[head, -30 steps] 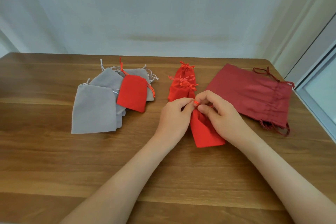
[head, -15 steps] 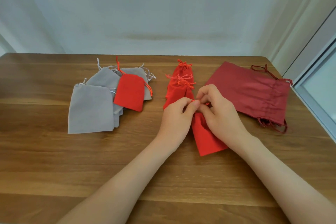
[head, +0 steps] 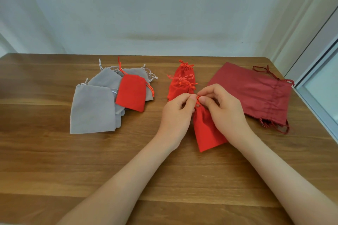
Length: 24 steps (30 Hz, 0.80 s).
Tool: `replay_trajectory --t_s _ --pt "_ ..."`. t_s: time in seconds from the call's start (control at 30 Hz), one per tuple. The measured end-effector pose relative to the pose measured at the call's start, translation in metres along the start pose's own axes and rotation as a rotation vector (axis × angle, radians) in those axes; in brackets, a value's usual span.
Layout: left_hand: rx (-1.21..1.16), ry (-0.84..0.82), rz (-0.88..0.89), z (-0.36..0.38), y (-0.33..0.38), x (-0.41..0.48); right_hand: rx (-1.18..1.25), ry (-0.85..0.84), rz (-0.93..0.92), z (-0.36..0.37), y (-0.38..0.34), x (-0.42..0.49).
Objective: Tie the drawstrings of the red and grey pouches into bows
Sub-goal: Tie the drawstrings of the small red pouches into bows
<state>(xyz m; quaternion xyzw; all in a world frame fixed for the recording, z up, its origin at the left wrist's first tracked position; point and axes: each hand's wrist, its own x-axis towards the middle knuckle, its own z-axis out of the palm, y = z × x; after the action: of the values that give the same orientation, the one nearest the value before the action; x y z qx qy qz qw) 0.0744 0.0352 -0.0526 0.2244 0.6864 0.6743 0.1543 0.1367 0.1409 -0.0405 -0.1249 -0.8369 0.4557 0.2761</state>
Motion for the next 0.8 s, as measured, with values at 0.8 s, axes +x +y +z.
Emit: replay_trajectory --t_s 0.8 --pt "-0.569 -0.1 -0.322 -0.009 0.014 0.008 -0.1 -0.015 -0.102 -0.006 -0.006 -0.001"
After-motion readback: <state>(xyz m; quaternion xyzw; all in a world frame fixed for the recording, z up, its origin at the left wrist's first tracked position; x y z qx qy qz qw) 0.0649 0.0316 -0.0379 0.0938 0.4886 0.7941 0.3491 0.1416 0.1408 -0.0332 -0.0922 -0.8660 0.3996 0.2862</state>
